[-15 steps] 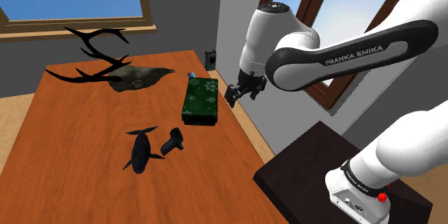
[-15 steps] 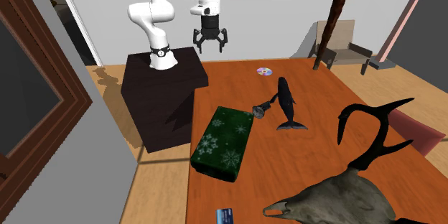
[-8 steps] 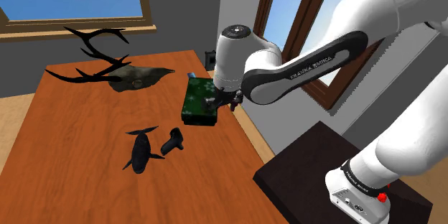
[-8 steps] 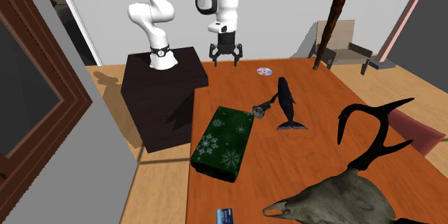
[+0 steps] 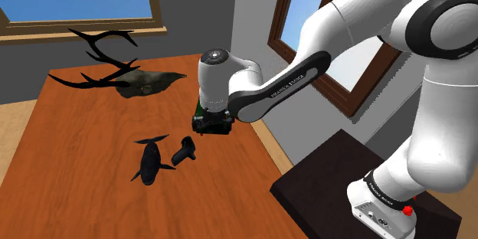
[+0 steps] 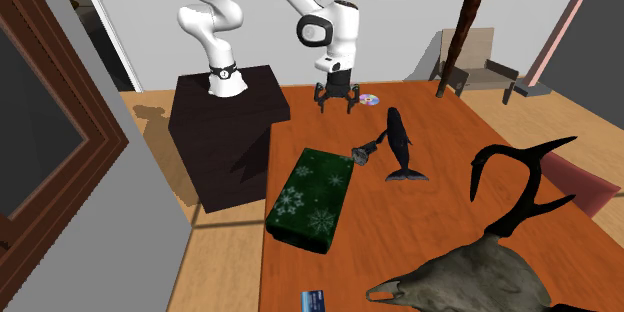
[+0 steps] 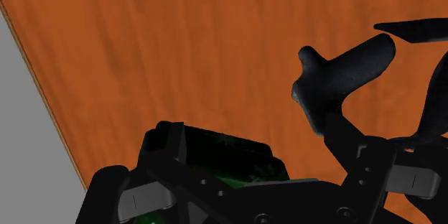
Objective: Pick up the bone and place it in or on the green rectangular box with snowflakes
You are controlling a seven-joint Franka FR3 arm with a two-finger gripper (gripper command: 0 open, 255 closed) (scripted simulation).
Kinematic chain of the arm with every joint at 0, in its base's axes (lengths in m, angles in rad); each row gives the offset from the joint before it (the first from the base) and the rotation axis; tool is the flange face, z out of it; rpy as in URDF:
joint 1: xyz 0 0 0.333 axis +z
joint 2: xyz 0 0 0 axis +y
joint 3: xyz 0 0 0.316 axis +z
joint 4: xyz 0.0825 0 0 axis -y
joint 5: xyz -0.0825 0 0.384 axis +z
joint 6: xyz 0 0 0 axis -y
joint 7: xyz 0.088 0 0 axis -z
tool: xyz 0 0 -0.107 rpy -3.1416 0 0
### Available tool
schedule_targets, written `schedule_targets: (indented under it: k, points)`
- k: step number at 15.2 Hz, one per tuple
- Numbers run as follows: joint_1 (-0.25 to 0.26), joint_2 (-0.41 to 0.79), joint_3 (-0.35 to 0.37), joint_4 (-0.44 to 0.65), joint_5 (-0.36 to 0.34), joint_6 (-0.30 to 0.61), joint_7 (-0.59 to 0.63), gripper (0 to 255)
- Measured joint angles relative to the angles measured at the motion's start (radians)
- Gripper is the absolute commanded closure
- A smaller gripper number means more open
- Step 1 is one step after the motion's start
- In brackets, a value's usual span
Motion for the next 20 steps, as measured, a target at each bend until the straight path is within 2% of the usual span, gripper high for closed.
schedule_targets:
  k: [7, 14, 20]
  points:
    - [0.160, 0.288, -0.097, 0.314, -0.079, -0.054, 0.119, 0]
    - [0.187, 0.376, -0.133, 0.362, -0.110, -0.015, 0.140, 0]
    - [0.189, 0.388, -0.138, 0.365, -0.115, -0.006, 0.141, 0]
